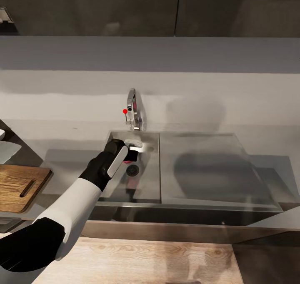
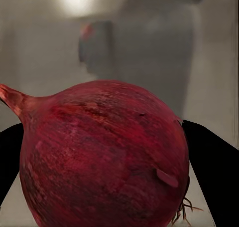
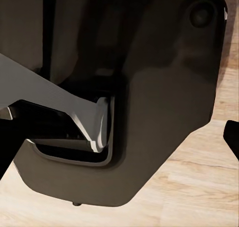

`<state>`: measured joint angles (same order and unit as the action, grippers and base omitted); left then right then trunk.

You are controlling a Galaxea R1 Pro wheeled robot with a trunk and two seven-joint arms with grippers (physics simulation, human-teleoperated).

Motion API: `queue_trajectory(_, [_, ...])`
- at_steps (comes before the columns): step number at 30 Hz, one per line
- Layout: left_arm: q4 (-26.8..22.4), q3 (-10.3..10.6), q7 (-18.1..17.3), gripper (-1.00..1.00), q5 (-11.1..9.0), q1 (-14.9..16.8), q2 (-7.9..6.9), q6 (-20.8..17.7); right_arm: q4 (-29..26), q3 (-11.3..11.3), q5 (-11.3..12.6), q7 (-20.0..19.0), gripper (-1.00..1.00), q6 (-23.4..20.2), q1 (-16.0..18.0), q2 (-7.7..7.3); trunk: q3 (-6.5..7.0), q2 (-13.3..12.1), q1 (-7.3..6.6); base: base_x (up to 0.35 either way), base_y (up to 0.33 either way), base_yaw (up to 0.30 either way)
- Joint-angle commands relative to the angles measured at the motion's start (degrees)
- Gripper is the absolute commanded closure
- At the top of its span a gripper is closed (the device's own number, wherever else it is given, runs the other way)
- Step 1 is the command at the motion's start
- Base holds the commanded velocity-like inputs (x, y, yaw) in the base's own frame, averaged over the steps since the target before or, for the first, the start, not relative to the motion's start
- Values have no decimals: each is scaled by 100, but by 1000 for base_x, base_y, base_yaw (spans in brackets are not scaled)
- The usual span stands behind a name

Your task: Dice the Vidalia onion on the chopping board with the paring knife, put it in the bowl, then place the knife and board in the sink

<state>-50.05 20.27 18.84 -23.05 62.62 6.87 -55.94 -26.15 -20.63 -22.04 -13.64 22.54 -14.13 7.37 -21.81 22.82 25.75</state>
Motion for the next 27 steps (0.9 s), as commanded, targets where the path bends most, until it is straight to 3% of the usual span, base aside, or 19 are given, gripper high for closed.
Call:
queue_trajectory(1, [-39, 12, 57, 100, -59, 5, -2, -13, -35, -51, -37, -43, -100, 11, -2, -2, -8, 10, 4, 0, 0, 0])
queue_trajectory(10, [-99, 12, 58, 100, -59, 5, -16, -27, -138, -63, -45, -42, -100, 68, -2, -18, 47, 10, 4, 0, 0, 0])
queue_trajectory(16, [-180, 12, 59, 100, -59, 5, -19, -41, -263, -64, -46, -37, -100, 519, -2, -24, 101, 10, 4, 0, 0, 15])
queue_trajectory(22, [-630, 16, 59, 100, -64, 5, -25, -190, -364, -64, -46, -31, -100, 840, -2, -38, 154, 10, 4, 0, 0, 82])
queue_trajectory(27, [-766, 14, 59, 100, -66, 5, -52, -213, -505, -66, -37, -26, -100, 891, -2, -159, 199, 10, 4, 0, 0, 93])
